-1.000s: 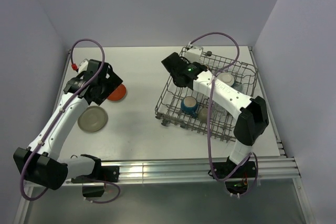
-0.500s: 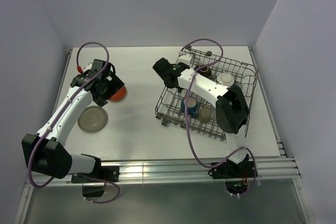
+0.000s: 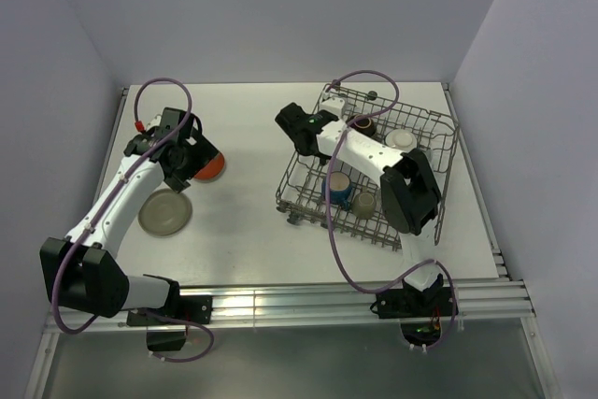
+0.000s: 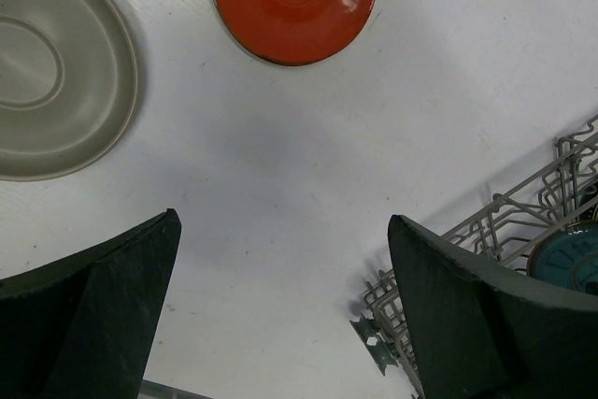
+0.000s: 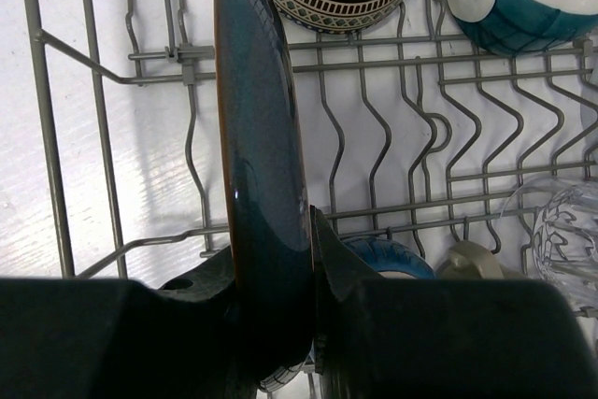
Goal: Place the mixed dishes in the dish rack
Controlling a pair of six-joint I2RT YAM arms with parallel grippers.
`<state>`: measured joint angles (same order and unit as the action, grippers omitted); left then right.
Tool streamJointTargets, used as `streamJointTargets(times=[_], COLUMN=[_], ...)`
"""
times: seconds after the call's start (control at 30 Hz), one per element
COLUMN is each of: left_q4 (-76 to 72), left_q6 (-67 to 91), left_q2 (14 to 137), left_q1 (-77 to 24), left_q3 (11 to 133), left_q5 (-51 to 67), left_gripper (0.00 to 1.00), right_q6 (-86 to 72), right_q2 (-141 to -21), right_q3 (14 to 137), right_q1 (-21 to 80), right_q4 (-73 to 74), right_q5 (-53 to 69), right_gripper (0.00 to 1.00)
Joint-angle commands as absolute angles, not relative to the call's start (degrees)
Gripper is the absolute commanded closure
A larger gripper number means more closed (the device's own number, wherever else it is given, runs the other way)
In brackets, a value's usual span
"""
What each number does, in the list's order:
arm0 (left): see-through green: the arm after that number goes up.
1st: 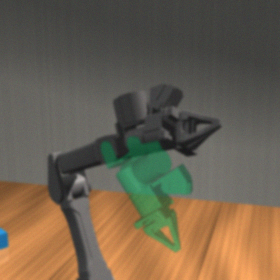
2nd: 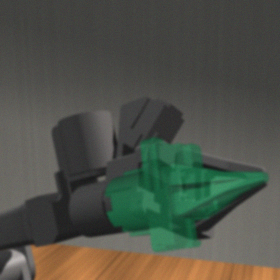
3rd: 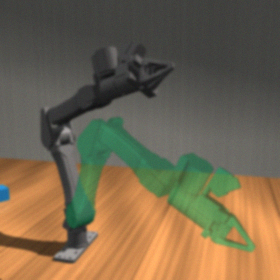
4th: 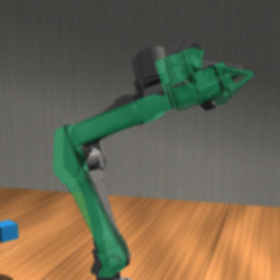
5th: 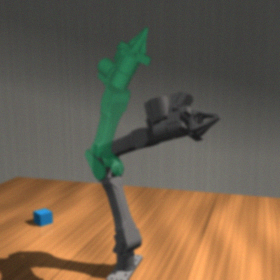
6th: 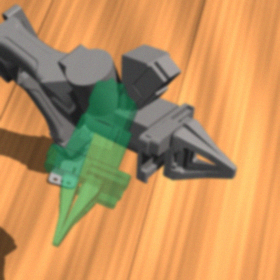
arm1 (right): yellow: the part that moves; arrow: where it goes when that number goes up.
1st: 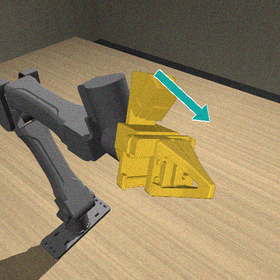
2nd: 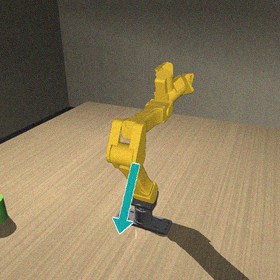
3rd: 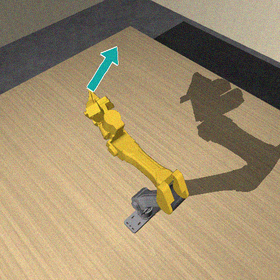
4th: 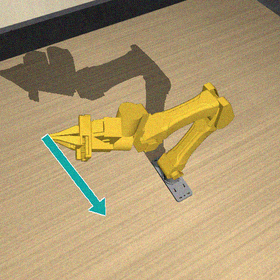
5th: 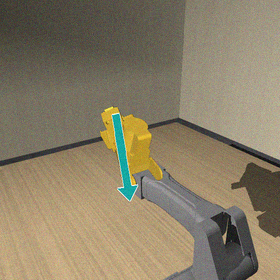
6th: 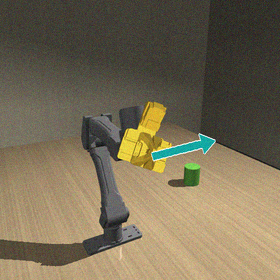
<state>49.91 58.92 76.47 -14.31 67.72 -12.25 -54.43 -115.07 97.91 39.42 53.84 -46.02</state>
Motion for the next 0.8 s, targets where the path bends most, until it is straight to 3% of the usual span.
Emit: streamJointTargets(times=[0.0, 0.27, 0.47, 0.57, 0.77], left_q4=[47.7, 46.6, 46.7, 46.6, 46.2], left_q6=[57.2, 57.1, 57.2, 57.4, 58.0], left_q2=[76.4, 77.7, 78.2, 78.2, 78.7], left_q1=[-13.9, -13.2, -13.2, -13.1, -13.2], left_q3=[67.5, 66.5, 67.1, 67.0, 66.3], left_q5=[-11.5, -9.1, -8.8, -8.7, -7.4], left_gripper=[0.01, 0.01, 0.01, 0.01, 0.01], right_q6=[-55.9, -55.4, -55.1, -54.3, -52.6], right_q2=[-115.5, -117.2, -119.0, -119.4, -118.7], right_q3=[98.6, 97.6, 97.7, 97.7, 96.7], right_q1=[38.9, 37.4, 36.7, 36.7, 36.7], right_q4=[53.5, 51.5, 50.8, 49.8, 48.1], right_q5=[-50.4, -48.2, -47.0, -45.9, -43.4], right_gripper=[1.00, 1.00, 0.92, 0.86, 0.54])
